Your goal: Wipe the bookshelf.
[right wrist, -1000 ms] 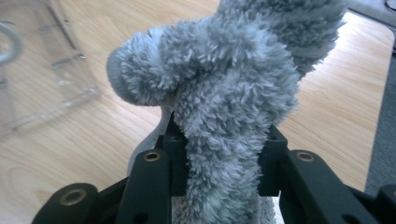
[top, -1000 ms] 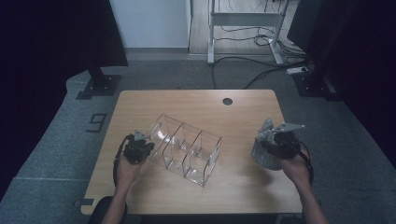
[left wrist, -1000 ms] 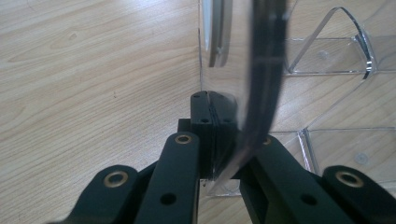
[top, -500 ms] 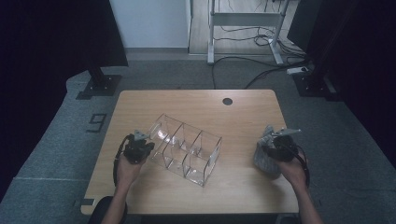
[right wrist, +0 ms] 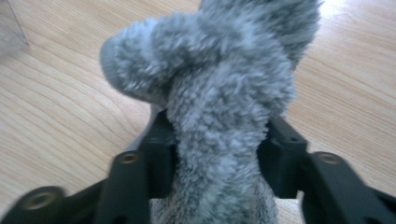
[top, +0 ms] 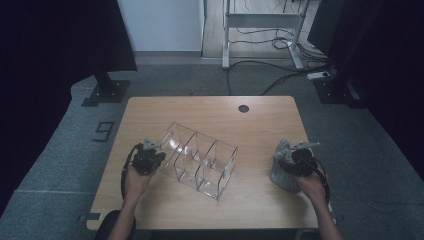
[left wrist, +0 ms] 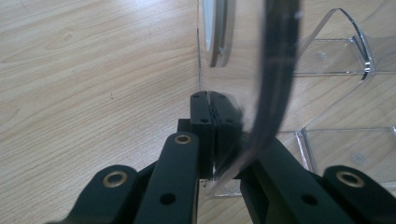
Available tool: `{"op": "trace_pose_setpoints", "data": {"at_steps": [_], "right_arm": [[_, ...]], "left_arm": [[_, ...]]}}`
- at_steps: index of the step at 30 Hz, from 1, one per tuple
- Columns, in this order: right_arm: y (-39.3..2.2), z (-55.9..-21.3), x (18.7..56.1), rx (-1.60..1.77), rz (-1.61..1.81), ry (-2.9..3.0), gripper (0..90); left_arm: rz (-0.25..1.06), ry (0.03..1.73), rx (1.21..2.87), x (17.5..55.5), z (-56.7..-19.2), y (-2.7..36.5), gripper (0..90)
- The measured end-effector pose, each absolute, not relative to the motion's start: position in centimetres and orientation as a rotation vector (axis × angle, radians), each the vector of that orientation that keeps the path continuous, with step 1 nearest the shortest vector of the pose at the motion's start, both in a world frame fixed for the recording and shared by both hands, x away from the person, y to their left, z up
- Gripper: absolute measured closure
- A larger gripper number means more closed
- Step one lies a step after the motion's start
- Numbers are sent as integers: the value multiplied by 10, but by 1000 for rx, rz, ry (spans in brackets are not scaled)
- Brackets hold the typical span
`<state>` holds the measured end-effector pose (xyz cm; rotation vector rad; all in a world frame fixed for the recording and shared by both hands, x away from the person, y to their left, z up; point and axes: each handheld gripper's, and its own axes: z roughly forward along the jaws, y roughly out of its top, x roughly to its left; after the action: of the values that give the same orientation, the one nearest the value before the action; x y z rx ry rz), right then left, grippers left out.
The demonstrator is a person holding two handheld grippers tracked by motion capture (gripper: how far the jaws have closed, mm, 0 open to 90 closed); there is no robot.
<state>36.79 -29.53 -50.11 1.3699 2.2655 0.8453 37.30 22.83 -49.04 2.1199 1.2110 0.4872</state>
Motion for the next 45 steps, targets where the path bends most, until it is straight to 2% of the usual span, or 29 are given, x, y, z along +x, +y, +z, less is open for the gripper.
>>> {"op": "trace_pose_setpoints", "data": {"at_steps": [5,12,18,21,28,38,45], "right_arm": [[-296,-486,365,1353,857,2257,326],[-290,-464,359,1279,946,2251,235],[-270,-456,356,1189,1016,2304,166],[-258,-455,357,1135,1039,2337,150],[-226,-455,360,1039,1121,2401,156],[-180,-456,365,896,1152,2501,186],[-165,-458,366,852,1198,2539,221]], "left_arm": [[491,1213,2089,372,-487,232,799],[495,1196,2064,365,-480,235,613],[522,1178,2057,357,-472,238,595],[539,1170,2057,353,-467,240,611],[559,1184,2068,347,-463,243,714],[519,1175,2080,353,-462,244,860],[514,1181,2078,363,-462,244,861]]}}
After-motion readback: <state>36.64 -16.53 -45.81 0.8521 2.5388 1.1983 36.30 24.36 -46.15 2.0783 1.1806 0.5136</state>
